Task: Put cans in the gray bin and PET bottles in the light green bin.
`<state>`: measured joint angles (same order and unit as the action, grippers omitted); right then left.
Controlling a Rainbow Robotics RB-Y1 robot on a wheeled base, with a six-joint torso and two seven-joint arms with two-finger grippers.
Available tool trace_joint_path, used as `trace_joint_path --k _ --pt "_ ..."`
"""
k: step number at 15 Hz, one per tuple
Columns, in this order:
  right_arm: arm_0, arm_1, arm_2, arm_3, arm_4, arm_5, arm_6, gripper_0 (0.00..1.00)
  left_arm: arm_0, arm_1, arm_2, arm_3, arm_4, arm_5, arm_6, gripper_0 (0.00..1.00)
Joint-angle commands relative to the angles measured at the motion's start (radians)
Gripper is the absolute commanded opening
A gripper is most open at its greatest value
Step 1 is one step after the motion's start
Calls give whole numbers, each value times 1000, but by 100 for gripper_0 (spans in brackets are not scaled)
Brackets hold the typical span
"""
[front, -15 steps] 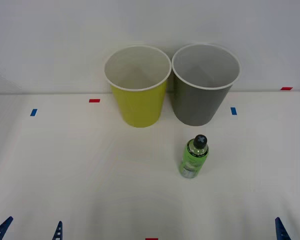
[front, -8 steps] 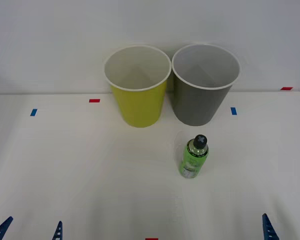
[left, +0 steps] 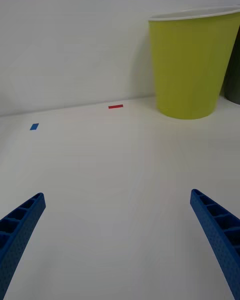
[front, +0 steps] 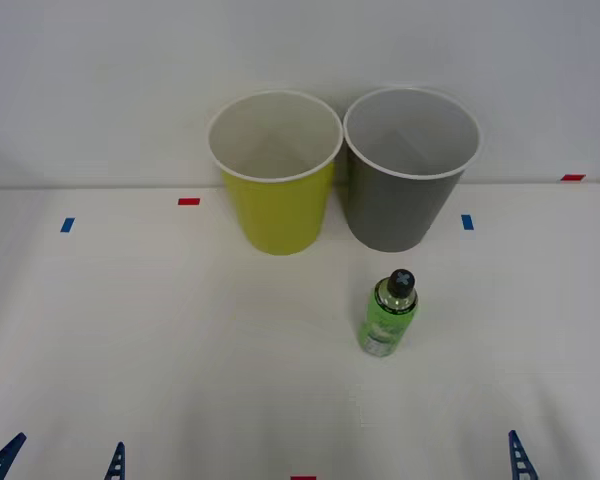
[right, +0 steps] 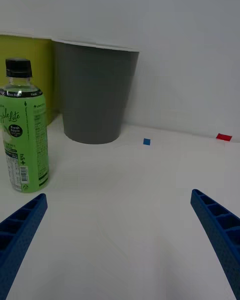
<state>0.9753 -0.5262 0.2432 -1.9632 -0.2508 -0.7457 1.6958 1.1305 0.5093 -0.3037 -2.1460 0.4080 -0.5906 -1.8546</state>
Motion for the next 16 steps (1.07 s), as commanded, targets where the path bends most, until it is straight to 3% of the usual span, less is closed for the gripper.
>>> trace_joint_path --k 1,5,9,16 --pt "-83 -75 103 10 -130 -4 125 100 0 0 0 0 0 0 0 100" --pt "-218 -115 257 27 -249 3 180 100 0 0 0 0 0 0 0 100" --pt "-317 -121 331 27 -269 63 211 100 0 0 0 0 0 0 0 100" --pt "-460 32 341 161 -259 78 259 100 0 0 0 0 0 0 0 100"
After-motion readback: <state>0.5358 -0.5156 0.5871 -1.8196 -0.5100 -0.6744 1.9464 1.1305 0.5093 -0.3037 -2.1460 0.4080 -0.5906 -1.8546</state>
